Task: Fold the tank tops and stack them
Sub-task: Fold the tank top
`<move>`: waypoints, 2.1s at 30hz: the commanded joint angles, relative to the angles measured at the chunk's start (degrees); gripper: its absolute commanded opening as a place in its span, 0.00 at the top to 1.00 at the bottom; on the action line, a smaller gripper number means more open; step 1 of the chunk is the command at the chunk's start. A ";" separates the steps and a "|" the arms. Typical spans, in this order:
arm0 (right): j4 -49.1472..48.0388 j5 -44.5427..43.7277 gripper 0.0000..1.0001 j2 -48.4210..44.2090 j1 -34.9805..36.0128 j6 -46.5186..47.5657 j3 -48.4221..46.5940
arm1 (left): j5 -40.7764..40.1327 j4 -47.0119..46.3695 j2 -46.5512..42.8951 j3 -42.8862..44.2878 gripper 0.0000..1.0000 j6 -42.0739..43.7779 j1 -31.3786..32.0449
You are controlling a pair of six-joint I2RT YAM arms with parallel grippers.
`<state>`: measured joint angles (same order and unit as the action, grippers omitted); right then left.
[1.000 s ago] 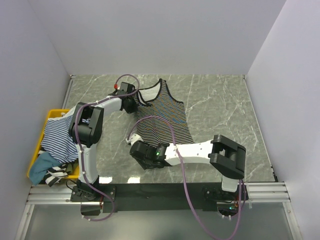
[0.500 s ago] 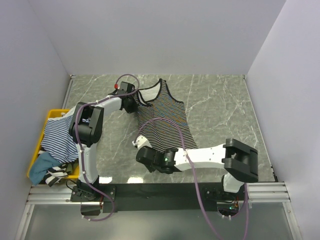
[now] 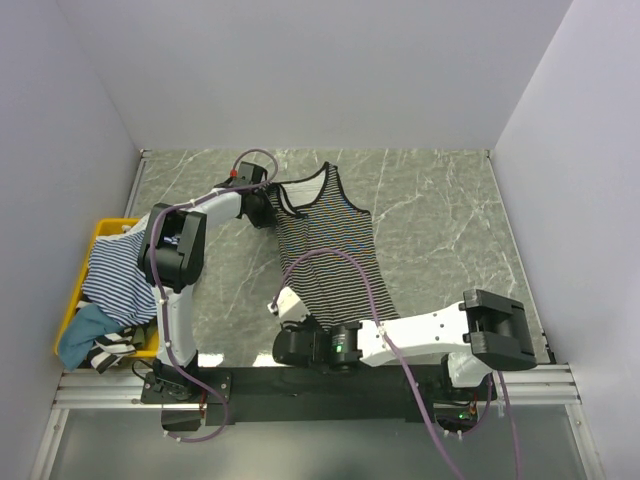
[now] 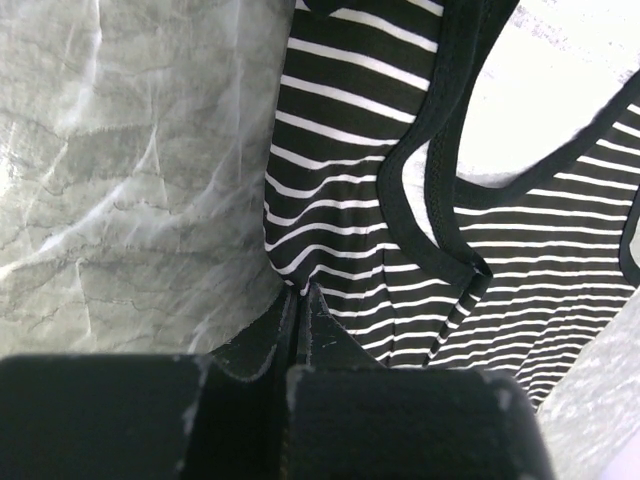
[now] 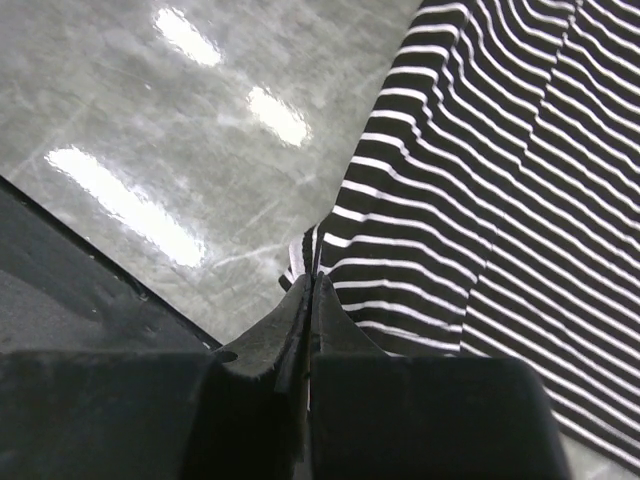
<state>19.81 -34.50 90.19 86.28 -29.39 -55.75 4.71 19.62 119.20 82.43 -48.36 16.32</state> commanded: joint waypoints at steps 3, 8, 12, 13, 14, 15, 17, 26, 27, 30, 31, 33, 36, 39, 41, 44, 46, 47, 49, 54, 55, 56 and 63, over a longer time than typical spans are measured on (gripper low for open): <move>5.23 -1.27 1.00 0.25 4.86 -7.87 2.04 | -3.83 -1.60 2.18 1.41 0.99 2.39 -2.43; 6.29 -1.01 0.99 0.33 7.06 -9.90 1.96 | -3.39 -2.04 1.83 0.89 0.99 2.65 -2.78; 5.24 0.48 0.85 -0.01 7.67 -9.82 2.04 | -3.04 -2.13 1.57 0.54 0.99 2.92 -2.87; 4.02 1.71 0.82 -0.45 8.11 -9.55 2.13 | -2.95 -2.30 1.48 0.36 0.99 3.01 -2.87; 3.31 2.33 0.80 -0.98 8.20 -9.29 2.65 | -3.04 -2.22 1.39 0.27 0.99 3.01 -3.04; 2.69 3.03 0.76 -2.20 8.29 -9.02 2.83 | -2.87 -2.30 1.30 0.18 0.99 3.09 -3.13; 1.98 4.53 0.72 -3.09 8.38 -8.84 3.01 | -2.78 -2.48 1.04 -0.08 0.99 3.18 -3.31; 3.57 2.95 0.65 -6.34 1.19 -11.04 1.00 | -0.49 -2.83 -0.72 -0.52 0.99 4.76 -3.40; 3.22 3.73 0.65 -6.78 -1.79 -10.61 0.64 | -0.40 -2.92 -0.98 -0.78 0.99 4.94 -3.40; 0.41 6.10 0.63 -5.83 -6.29 -9.12 -1.20 | 0.74 -3.97 -2.12 -1.74 0.96 5.29 -3.40; -1.51 6.55 0.62 -5.30 -8.65 -8.76 -1.64 | 1.26 -4.41 -2.47 -2.18 0.95 5.29 -3.40; -3.11 7.69 0.62 -2.85 -10.25 -7.62 -3.05 | 1.79 -4.94 -4.05 -3.15 0.91 5.03 -3.40; -6.45 10.41 0.62 1.54 -11.83 -6.30 -4.63 | 1.62 -5.73 -6.78 -4.38 0.82 4.15 -3.40; -8.82 13.05 0.62 5.34 -12.36 -6.38 -4.73 | 0.04 -5.12 -9.33 -4.91 0.75 3.36 -3.40; -10.49 14.54 0.61 6.74 -12.36 -7.08 -3.68 | -1.02 -4.76 -11.09 -5.09 0.68 2.92 -3.40; -12.60 16.65 0.61 8.16 -12.36 -9.10 -0.95 | -2.42 -4.41 -12.76 -4.91 0.61 2.57 -3.48; -14.44 17.53 0.61 8.24 -12.28 -9.90 1.59 | -3.12 -3.97 -13.29 -4.30 0.59 2.22 -3.48; -14.89 18.32 0.60 8.42 -12.19 -10.68 2.30 | -3.22 -3.97 -13.55 -4.12 0.59 2.22 -3.57; -14.89 18.51 0.60 8.59 -11.31 -11.39 3.79 | -3.56 -3.45 -13.38 -3.42 0.59 2.04 -3.66; -14.80 19.38 0.60 8.60 -6.84 -14.46 6.17 | -4.27 -2.83 -12.68 -2.19 0.56 1.69 -4.97; -14.80 19.82 0.60 8.51 -5.44 -14.99 7.05 | -4.27 -2.57 -12.41 -2.10 0.55 1.60 -5.33; -14.89 20.08 0.60 7.99 -4.55 -16.04 7.49 | -4.53 -2.22 -12.15 -1.93 0.55 1.43 -5.68; -11.83 19.74 0.61 -2.20 -0.50 -19.83 14.42 | -6.27 -0.64 -10.74 -1.05 0.55 0.90 -7.70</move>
<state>2.81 -15.49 93.14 84.33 -45.63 -45.36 1.15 18.33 107.66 78.89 -46.39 8.93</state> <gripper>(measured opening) 0.394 0.456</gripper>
